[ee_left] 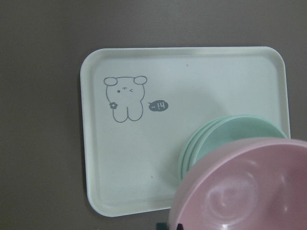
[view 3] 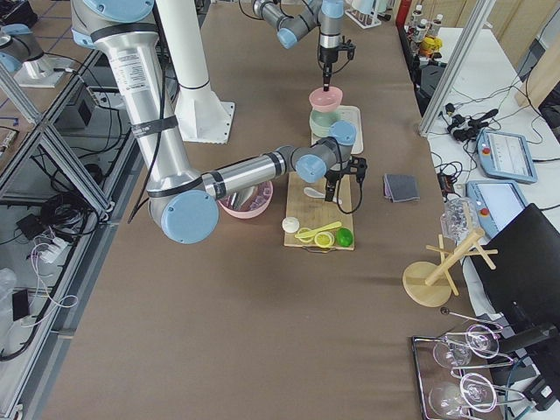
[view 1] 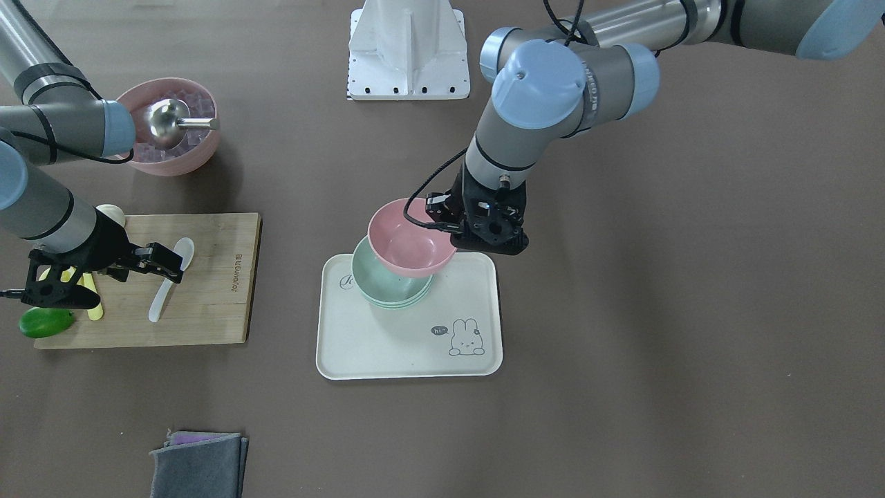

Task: Stack pink bowl on green and place spoon
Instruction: 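Carry the pink bowl onto the green bowl while the right gripper descends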

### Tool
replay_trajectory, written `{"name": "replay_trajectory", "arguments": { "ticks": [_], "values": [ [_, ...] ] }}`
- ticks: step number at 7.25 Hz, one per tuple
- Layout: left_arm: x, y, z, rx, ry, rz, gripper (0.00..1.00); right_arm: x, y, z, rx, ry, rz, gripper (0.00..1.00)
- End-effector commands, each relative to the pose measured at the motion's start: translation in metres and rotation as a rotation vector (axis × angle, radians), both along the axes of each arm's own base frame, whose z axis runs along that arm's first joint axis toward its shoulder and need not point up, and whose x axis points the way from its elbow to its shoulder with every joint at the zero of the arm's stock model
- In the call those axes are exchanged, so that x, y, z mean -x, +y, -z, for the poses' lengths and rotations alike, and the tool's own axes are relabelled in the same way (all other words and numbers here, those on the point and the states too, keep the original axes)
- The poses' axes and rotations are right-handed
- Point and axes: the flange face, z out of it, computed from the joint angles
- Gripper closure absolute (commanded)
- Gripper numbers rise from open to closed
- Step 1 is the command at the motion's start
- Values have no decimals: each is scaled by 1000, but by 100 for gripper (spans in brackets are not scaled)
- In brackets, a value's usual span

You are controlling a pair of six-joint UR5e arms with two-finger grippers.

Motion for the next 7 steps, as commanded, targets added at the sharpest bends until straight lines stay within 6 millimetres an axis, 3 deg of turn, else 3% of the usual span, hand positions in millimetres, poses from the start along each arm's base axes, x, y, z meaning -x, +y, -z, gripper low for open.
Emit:
{"name": "replay_trajectory", "arguments": {
  "ticks": [1, 3, 7],
  "values": [
    [-20, 9, 4, -3, -9, -7, 100, 6, -2, -18, 54, 22, -16, 4],
    [-26, 12, 17, 0, 2, -9, 100, 19, 5, -18, 71, 24, -7, 5],
    [-35, 0, 2, -20, -20, 16, 100, 31, 7, -22, 81, 34, 3, 9]
  ]
}}
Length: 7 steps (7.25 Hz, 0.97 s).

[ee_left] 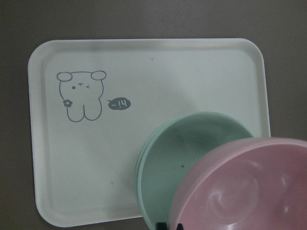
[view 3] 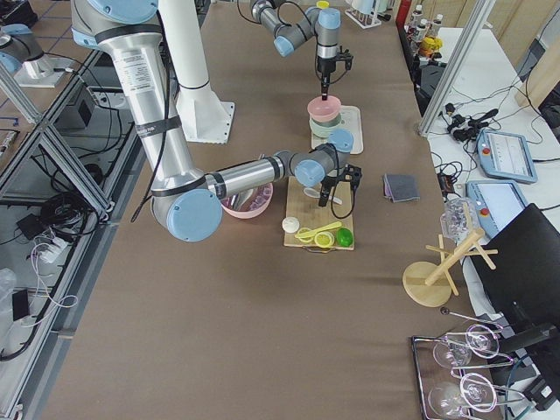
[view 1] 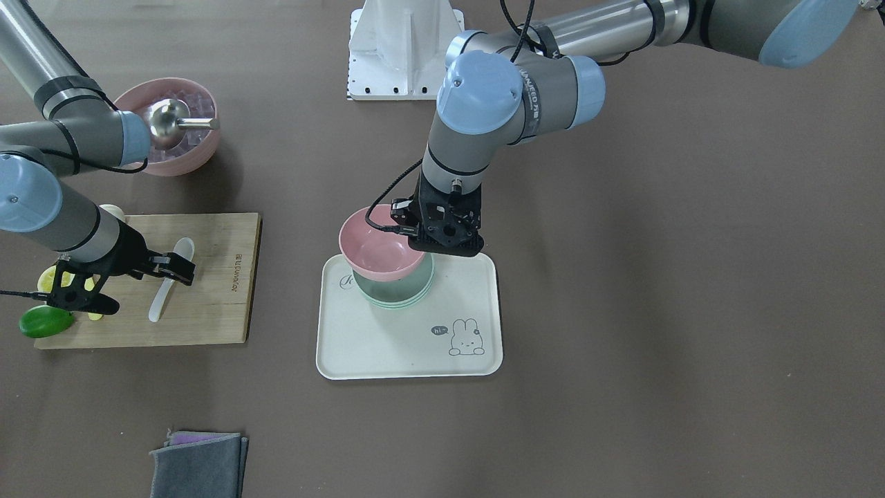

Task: Stack pink bowl on green and place spoon
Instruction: 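Release the pink bowl with the left gripper while the right gripper grasps the white spoon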

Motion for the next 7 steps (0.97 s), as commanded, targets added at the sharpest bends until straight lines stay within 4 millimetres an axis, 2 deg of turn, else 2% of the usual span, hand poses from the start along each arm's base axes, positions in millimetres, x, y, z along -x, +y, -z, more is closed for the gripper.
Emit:
{"name": "replay_trajectory", "arguments": {
  "ticks": [1, 2, 3, 6, 7],
  "values": [
    [-2, -4, -4, -4, -8, 8, 100, 3, -1, -2, 6, 4, -1, 25],
    [-2, -3, -3, -5, -7, 8, 3, 3, 0, 0, 20, 2, -15, 75],
    [-2, -3, -3, -8, 3, 11, 2, 1, 0, 2, 21, -2, -16, 100],
    [3, -4, -1, -16, 8, 13, 2, 0, 0, 8, 12, -15, -15, 100],
    [16, -7, -6, -25, 10, 23, 2, -1, -2, 23, -7, -31, -17, 100]
  ]
}}
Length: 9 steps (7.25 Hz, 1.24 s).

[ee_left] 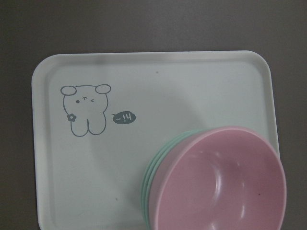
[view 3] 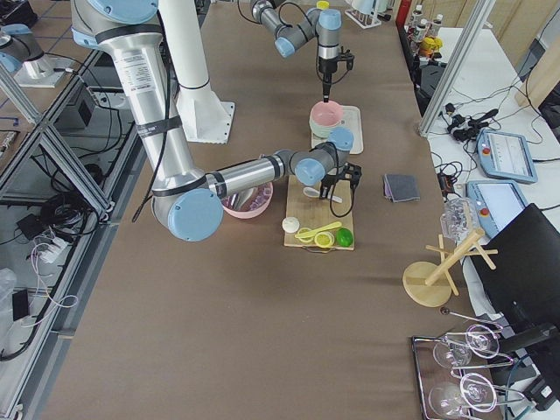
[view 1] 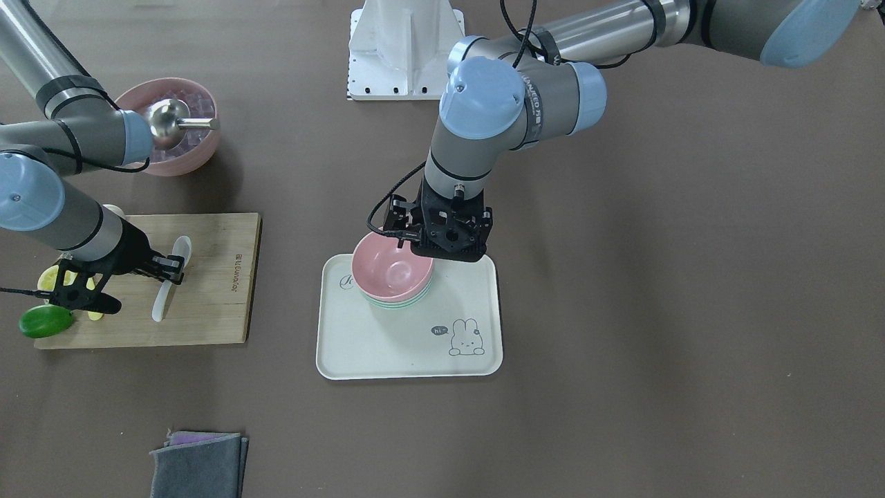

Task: Stack pink bowl on green and place spoon
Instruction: 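Release the pink bowl with the left gripper while the right gripper grasps the white spoon, then withdraw the left arm while the right gripper carries the white spoon to the pink bowl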

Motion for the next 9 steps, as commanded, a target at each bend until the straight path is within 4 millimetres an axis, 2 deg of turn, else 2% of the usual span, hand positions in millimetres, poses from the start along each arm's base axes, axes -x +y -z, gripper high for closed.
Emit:
{"name": "replay_trajectory", "arguments": {
  "ticks": [1, 2, 3, 4, 5, 6, 7, 8, 9],
  "values": [
    [45, -1, -32, -41, -1, 7, 2, 4, -13, 44, -43, -36, -10, 100],
    [93, 13, -72, -100, -16, -27, 2, 12, -20, 68, -42, -54, -36, 100],
    [155, 19, -120, -121, -20, -61, 2, 34, -27, 110, -19, -85, -79, 100],
    [225, 18, -175, -145, -41, -98, 2, 68, -23, 158, 13, -105, -152, 100],
    [282, 10, -222, -175, -62, -133, 2, 104, -21, 216, 28, -99, -208, 100],
    [323, 7, -258, -201, -86, -152, 2, 132, -12, 272, 58, -93, -227, 100],
    [345, 6, -275, -208, -107, -153, 2, 155, 1, 299, 69, -95, -268, 100],
    [351, 11, -291, -204, -119, -164, 2, 171, 10, 302, 52, -84, -294, 100],
    [351, 12, -292, -203, -119, -163, 2, 184, 7, 303, 52, -69, -296, 100]
  ]
}}
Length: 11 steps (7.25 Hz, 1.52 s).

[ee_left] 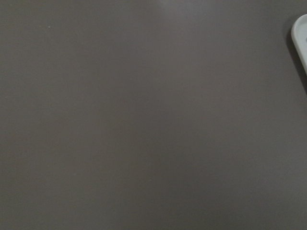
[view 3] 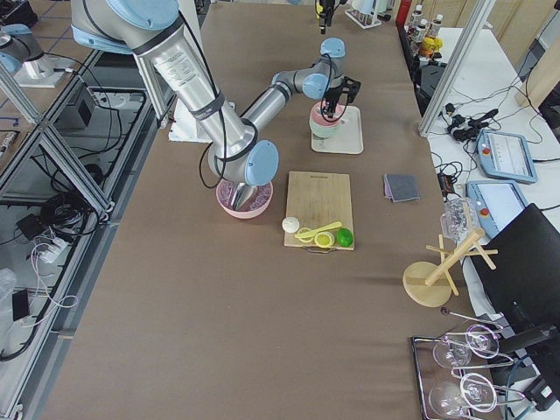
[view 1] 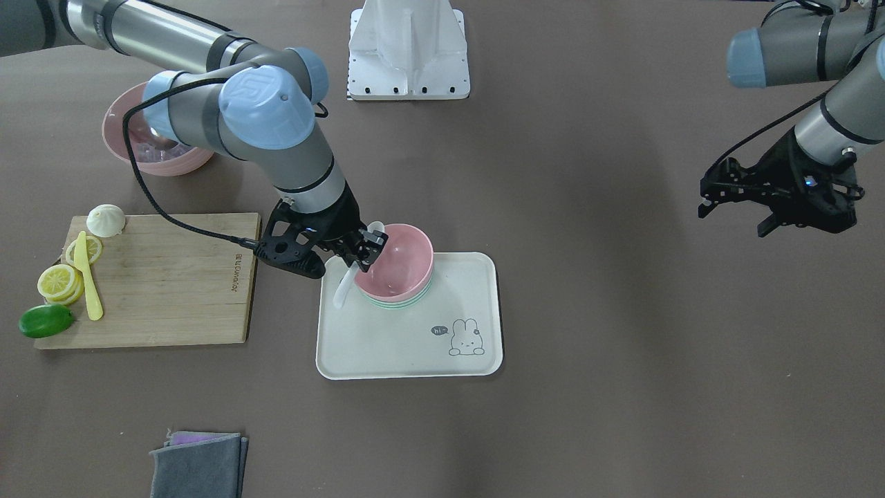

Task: Stack pink bowl on green and place spoon
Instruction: 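Lower the white spoon into the pink bowl and open the right gripper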

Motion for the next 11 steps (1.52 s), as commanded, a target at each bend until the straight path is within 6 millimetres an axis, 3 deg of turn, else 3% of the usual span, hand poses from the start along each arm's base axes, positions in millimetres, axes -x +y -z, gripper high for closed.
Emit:
{"name": "replay_trajectory", "arguments": {
  "ticks": [1, 2, 3, 4, 5, 6, 7, 9, 11],
  "values": [
    [7, 3, -11, 2, -11, -2, 2, 22, 0, 10, -5, 16, -19, 100],
    [7, 2, -15, 9, -14, -2, 2, 22, 1, 12, -1, 11, -24, 73],
    [6, 0, -21, 19, -23, 1, 2, 18, 2, 9, 17, 5, -36, 1],
    [6, 0, -22, 25, -24, 3, 2, 3, -2, 9, 13, -4, -38, 0],
    [9, 4, -36, 49, -39, 6, 2, -50, 5, -37, -8, 0, -4, 0],
    [26, 9, -54, 73, -56, 28, 2, -113, 15, -99, -113, 59, 64, 0],
    [61, 9, -85, 130, -66, 83, 2, -181, 4, -159, -143, 103, 120, 0],
    [86, 10, -103, 167, -77, 127, 2, -317, -28, -284, -275, 237, 272, 0],
    [143, 23, -171, 139, -108, 70, 2, -419, -59, -378, -323, 280, 380, 0]
  ]
}}
